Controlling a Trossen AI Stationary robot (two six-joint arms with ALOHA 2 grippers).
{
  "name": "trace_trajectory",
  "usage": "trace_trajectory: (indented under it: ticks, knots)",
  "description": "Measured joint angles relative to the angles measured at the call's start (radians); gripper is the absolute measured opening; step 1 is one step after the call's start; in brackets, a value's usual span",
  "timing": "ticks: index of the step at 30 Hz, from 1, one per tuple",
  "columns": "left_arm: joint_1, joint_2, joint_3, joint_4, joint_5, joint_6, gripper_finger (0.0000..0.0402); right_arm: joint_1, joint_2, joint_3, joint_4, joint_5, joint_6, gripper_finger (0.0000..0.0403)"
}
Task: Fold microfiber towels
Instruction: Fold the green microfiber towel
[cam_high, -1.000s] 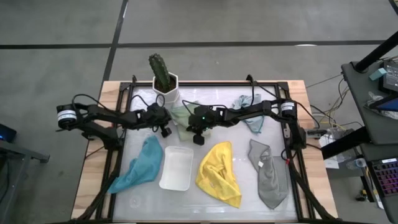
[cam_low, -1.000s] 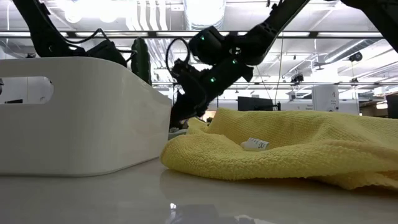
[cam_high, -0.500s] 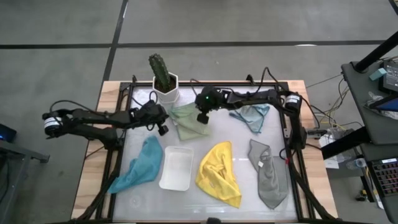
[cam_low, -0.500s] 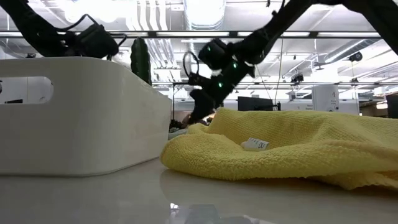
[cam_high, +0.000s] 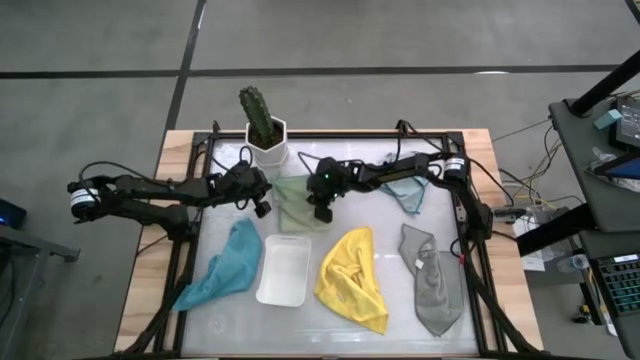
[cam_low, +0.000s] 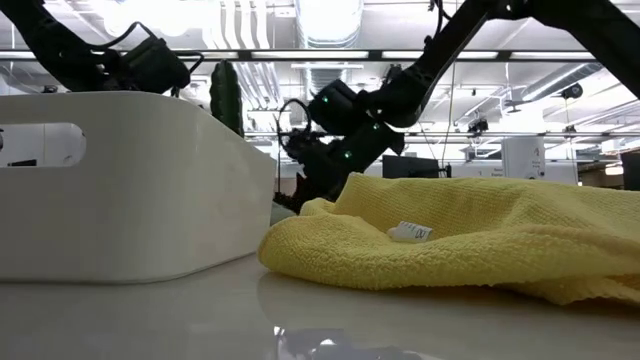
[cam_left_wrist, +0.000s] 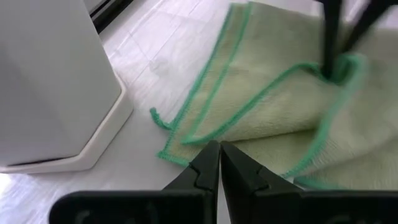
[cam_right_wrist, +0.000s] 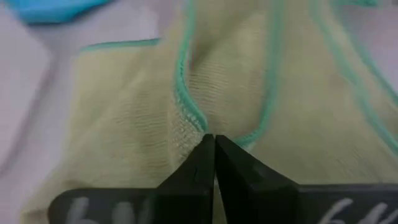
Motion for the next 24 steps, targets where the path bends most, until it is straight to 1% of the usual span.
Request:
trace_trajectory:
  ticks: [3, 8, 14, 18, 22, 24]
  knots:
    - [0.000, 0.000, 0.000, 0.001, 0.000, 0.000, 0.0001, 0.023, -0.004, 0.006, -0.004, 0.024, 0.009, 0.0009]
    - [0.000, 0.000, -0.004, 0.000, 0.000, -0.001, 0.0001, 0.057, -0.008, 0.044, 0.003, 0.026, 0.010, 0.0009]
    - [0.000, 0.000, -0.003, 0.004, 0.000, 0.000, 0.0001, 0.109, -0.001, 0.068, 0.066, 0.027, -0.024, 0.0009]
    - [0.000, 0.000, -0.002, 0.005, 0.000, -0.001, 0.0001, 0.117, -0.025, 0.069, 0.034, 0.099, -0.040, 0.0009]
    - [0.000, 0.000, -0.004, 0.000, 0.001, -0.002, 0.0001, 0.099, -0.067, 0.069, -0.009, 0.119, -0.068, 0.0009]
    - [0.000, 0.000, -0.004, -0.001, 0.001, -0.002, 0.0001, 0.089, -0.087, 0.069, -0.050, 0.160, -0.080, 0.0009]
